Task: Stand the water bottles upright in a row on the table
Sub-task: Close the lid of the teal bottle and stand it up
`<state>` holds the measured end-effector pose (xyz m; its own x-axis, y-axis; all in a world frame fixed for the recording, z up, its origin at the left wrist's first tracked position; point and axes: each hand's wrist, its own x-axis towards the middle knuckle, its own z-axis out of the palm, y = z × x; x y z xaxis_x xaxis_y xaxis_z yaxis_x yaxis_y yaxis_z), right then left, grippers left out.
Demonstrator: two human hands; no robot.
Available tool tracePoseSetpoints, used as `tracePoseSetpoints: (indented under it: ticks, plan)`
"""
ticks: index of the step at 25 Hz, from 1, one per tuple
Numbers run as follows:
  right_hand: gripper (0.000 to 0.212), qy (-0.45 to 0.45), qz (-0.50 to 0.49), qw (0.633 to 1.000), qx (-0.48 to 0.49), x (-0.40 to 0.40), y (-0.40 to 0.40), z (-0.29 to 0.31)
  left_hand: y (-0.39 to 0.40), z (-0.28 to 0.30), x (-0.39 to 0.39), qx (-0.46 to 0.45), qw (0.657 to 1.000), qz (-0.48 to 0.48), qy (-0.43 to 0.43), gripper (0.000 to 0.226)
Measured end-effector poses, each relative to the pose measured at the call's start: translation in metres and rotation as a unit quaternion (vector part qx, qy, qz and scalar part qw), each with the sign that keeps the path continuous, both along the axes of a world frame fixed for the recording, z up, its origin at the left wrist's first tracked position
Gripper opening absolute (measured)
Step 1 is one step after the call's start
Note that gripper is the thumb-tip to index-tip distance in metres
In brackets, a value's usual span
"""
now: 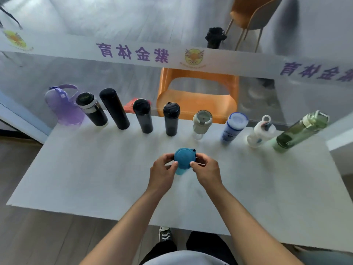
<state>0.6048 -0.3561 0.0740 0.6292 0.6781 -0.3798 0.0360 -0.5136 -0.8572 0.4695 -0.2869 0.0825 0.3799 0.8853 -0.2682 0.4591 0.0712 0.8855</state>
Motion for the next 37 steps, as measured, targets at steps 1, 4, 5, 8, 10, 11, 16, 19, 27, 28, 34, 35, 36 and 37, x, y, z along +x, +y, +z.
tracePoseSetpoints:
  ticks: [1, 4, 5, 8, 10, 11, 16, 19, 27, 28, 34, 35, 36, 37]
  plan:
    - [0.037, 0.000, -0.019, 1.000, 0.004, 0.010, -0.009, 0.002, -0.004, 0.002, 0.011, 0.000, 1.000, -0.016, 0.000, 0.027]
    - [0.035, 0.005, -0.089, 0.996, 0.021, 0.046, -0.038, 0.005, -0.019, 0.007, 0.054, -0.004, 0.997, -0.071, 0.009, 0.028]
    - [0.034, 0.007, -0.111, 0.994, 0.024, 0.059, -0.047, 0.005, -0.025, 0.009, 0.070, -0.004, 0.996, -0.089, 0.015, 0.028]
    - [0.033, 0.009, -0.159, 0.987, 0.025, 0.103, -0.074, 0.007, -0.046, 0.010, 0.122, -0.004, 0.991, -0.129, 0.022, 0.029]
    - [0.033, 0.009, -0.177, 0.984, 0.023, 0.136, -0.095, 0.005, -0.062, 0.010, 0.158, -0.005, 0.988, -0.151, 0.030, 0.029]
    - [0.033, 0.008, -0.181, 0.983, 0.018, 0.154, -0.107, 0.004, -0.071, 0.010, 0.177, -0.008, 0.987, -0.159, 0.035, 0.029]
    - [0.038, 0.000, -0.193, 0.981, -0.005, 0.259, -0.162, -0.006, -0.129, 0.007, 0.283, -0.032, 0.980, -0.191, 0.047, 0.028]
    - [0.037, -0.002, -0.219, 0.976, -0.008, 0.323, -0.193, -0.018, -0.160, 0.001, 0.346, -0.054, 0.974, -0.212, 0.060, 0.033]
    - [0.033, -0.040, -0.260, 0.964, 0.022, 0.456, -0.225, -0.029, -0.199, -0.009, 0.485, -0.080, 0.947, -0.297, 0.094, 0.062]
    - [0.033, -0.047, -0.259, 0.964, 0.024, 0.468, -0.223, -0.029, -0.198, -0.009, 0.495, -0.079, 0.944, -0.304, 0.097, 0.063]
    - [0.035, -0.113, -0.224, 0.968, 0.012, 0.516, -0.213, -0.024, -0.189, -0.002, 0.543, -0.058, 0.928, -0.347, 0.123, 0.070]
    - [0.035, -0.115, -0.222, 0.968, 0.013, 0.521, -0.212, -0.024, -0.188, -0.004, 0.549, -0.055, 0.927, -0.348, 0.128, 0.071]
    - [0.036, -0.117, -0.220, 0.968, 0.014, 0.526, -0.210, -0.025, -0.186, -0.005, 0.553, -0.053, 0.926, -0.351, 0.131, 0.072]
    - [0.036, -0.116, -0.218, 0.969, 0.010, 0.530, -0.209, -0.024, -0.184, -0.005, 0.557, -0.052, 0.924, -0.354, 0.133, 0.073]
